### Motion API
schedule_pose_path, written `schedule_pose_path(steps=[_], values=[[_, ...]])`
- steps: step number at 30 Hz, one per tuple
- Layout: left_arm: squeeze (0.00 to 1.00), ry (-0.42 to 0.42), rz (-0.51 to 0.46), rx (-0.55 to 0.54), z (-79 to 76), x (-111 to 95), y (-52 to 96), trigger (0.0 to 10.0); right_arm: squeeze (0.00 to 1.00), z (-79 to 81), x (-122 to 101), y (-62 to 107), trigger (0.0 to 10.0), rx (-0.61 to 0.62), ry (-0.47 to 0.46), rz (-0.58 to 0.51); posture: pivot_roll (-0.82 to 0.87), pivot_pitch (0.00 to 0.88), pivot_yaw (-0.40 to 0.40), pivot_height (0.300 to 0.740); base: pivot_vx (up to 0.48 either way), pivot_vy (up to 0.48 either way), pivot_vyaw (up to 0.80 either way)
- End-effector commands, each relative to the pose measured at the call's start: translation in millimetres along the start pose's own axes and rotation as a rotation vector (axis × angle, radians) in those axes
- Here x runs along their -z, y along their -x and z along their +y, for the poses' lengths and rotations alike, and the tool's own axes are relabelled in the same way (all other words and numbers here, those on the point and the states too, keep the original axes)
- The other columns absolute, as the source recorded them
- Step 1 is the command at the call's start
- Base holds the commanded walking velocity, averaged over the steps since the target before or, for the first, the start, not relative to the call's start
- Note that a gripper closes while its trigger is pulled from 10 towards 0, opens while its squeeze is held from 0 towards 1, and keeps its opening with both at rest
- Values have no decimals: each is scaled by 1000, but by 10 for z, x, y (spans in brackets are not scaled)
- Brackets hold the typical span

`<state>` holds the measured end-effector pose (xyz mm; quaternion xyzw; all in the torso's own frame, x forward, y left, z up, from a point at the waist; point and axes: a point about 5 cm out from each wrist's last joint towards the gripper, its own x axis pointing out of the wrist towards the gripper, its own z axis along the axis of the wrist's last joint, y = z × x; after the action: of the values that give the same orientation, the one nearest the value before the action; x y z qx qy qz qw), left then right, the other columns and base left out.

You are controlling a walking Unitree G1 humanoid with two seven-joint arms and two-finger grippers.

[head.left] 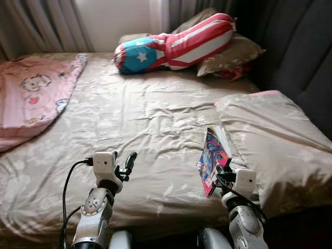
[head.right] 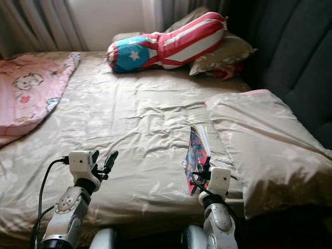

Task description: Clean up the room

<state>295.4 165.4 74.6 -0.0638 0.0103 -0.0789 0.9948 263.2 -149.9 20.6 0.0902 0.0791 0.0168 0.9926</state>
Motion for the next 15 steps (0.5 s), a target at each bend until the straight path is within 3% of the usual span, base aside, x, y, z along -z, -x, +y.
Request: schedule_pose_path(steps=[1,4,12,15], values=[[0,3,-1,-7,26,-13,18,10000,0,86,-119,-73,10000,-46,20,-53,-31,32,-30,629,315,0,800],[0,5,-2,-7,29,-18,16,10000,0,101,-114,-79,10000,-50,22,-50,-27,29,-31,629,315,0,800],[0,3,-3,-10,43,-27,29,10000,0,132,-69,-93,10000,-84,13,-19,-20,33,-35,629,311,0,0],[0,-1,-7,-22,58,-35,33,10000,0,147,-103,-129,10000,-97,7,-30,-24,42,-35,629,0,0,0]])
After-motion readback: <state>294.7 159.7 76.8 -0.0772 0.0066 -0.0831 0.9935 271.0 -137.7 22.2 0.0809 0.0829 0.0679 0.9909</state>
